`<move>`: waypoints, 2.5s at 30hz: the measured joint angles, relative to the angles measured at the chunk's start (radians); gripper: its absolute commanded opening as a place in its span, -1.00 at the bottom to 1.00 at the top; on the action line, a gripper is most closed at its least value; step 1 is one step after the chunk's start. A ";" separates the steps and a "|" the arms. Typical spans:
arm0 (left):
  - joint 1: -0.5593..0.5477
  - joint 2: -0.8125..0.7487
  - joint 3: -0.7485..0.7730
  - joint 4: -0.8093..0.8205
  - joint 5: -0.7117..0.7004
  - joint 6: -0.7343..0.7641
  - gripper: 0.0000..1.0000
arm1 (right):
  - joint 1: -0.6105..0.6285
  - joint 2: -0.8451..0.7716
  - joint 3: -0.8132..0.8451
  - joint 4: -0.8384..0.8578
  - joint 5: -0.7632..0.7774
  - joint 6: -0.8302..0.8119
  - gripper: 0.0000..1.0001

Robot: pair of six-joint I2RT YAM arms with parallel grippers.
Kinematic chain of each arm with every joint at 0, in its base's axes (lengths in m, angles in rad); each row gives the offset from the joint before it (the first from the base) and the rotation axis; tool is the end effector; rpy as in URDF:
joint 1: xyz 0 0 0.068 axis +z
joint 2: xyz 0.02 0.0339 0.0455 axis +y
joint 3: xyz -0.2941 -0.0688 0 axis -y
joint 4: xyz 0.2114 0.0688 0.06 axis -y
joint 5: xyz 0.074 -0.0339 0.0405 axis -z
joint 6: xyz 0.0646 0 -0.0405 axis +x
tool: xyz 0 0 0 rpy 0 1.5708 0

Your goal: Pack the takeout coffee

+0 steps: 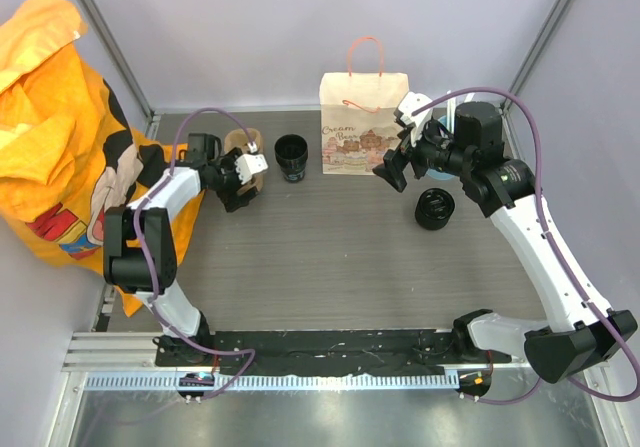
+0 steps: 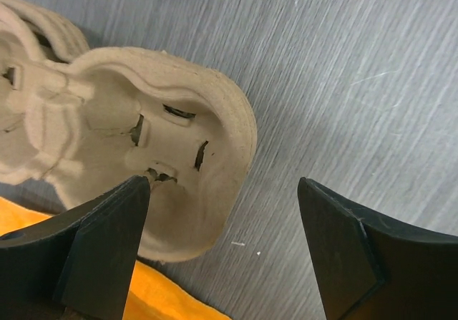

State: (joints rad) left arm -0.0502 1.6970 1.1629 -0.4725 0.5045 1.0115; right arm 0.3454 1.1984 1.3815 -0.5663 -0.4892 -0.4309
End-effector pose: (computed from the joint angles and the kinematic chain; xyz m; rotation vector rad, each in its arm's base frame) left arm 0.3373 -0.0482 0.2390 1.3750 1.9866 -0.2278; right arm 0.2075 0.1069 0.4359 -1.0169 1.6398 0.4196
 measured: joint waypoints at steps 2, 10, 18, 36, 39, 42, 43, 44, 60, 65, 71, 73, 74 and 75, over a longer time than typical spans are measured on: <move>0.000 0.023 0.000 0.011 -0.008 0.004 0.59 | 0.000 0.000 0.000 0.000 -0.002 0.000 0.99; -0.010 0.106 0.058 -0.004 -0.034 0.026 -0.20 | 0.000 0.009 0.000 -0.004 -0.005 0.000 0.99; -0.014 0.115 0.093 -0.069 -0.018 0.063 -0.21 | 0.000 0.020 0.000 -0.011 -0.011 0.003 0.99; -0.056 -0.130 -0.118 -0.236 0.036 0.170 -0.27 | 0.000 0.021 0.021 -0.040 -0.041 0.019 0.99; -0.089 -0.201 -0.196 -0.239 0.038 0.176 -0.22 | 0.001 0.021 0.027 -0.048 -0.047 0.019 0.99; -0.148 -0.260 -0.263 -0.237 0.034 0.175 -0.18 | 0.006 0.021 0.035 -0.053 -0.050 0.019 0.99; -0.171 -0.279 -0.285 -0.235 0.032 0.175 -0.17 | 0.008 0.021 0.037 -0.054 -0.051 0.019 0.99; -0.195 -0.300 -0.308 -0.234 0.029 0.174 -0.17 | 0.011 0.021 0.037 -0.056 -0.052 0.019 0.99; -0.336 -0.482 -0.340 -0.275 0.023 0.033 0.01 | 0.084 0.029 0.047 -0.114 -0.053 0.014 0.99; -0.334 -0.543 -0.250 -0.357 0.057 -0.007 0.02 | 0.099 0.056 0.053 -0.116 -0.053 0.013 0.99; -0.294 -0.635 -0.198 -0.454 0.067 -0.062 0.01 | 0.123 0.077 0.069 -0.119 -0.055 0.013 0.99; -0.261 -0.663 -0.201 -0.463 0.045 -0.103 0.02 | 0.132 0.078 0.072 -0.120 -0.055 0.013 0.99; -0.232 -0.679 -0.207 -0.460 0.027 -0.128 0.02 | 0.137 0.079 0.075 -0.120 -0.055 0.012 0.99; -0.210 -0.689 -0.214 -0.459 0.010 -0.145 0.03 | 0.141 0.079 0.076 -0.120 -0.055 0.011 0.99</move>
State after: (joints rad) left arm -0.2600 1.0080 0.9489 -0.9310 0.5144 0.8669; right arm 0.4862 1.2774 1.4570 -0.6865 -0.5442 -0.4202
